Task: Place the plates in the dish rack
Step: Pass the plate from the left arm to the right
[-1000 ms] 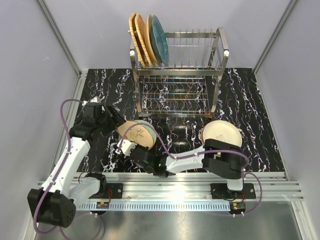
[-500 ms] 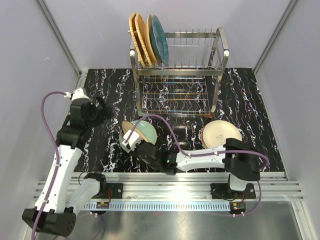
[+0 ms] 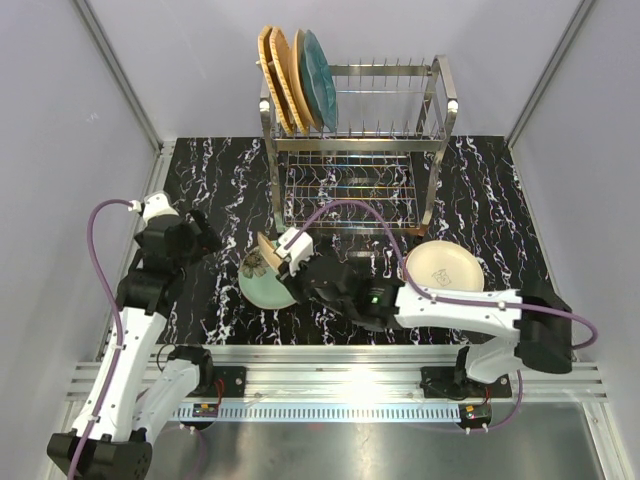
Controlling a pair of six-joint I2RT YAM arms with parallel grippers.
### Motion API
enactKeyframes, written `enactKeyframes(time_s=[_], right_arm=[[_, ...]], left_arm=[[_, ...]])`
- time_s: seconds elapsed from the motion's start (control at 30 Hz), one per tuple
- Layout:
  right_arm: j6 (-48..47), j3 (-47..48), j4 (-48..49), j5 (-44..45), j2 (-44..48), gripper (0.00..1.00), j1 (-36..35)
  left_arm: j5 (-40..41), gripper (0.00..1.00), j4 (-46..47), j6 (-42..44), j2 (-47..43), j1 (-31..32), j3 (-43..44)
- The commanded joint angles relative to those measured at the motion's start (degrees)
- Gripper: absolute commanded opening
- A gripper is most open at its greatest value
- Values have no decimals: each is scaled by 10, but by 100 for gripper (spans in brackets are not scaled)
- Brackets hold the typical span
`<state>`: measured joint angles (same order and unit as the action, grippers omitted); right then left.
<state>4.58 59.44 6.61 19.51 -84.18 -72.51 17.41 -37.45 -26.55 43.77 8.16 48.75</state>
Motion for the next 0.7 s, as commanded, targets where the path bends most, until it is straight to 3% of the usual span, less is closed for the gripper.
enactKeyframes(time_s=[0.0, 0.03, 0.07, 0.13, 0.23, 0.37, 0.67], right_arm=[[15, 47, 7, -37, 102, 0, 4], [16, 50, -5, -33, 113, 0, 4], [15, 57, -29, -32, 125, 0, 6], [12, 65, -47, -25, 162, 0, 10], [3, 84, -63, -18, 207, 0, 20], [-10, 144, -92, -24, 241, 0, 37], [-83, 305, -122, 0, 202, 0, 40]], left_arm=[[28, 99, 38, 13, -2, -3, -5], [21, 99, 40, 16, -3, -3, -6], [12, 91, 41, 24, -5, -3, -7], [4, 90, 44, 26, -14, -3, -7], [10, 99, 41, 25, -13, -3, -5], [1, 99, 44, 27, -12, -3, -5], [14, 99, 37, 27, -3, -3, -1]])
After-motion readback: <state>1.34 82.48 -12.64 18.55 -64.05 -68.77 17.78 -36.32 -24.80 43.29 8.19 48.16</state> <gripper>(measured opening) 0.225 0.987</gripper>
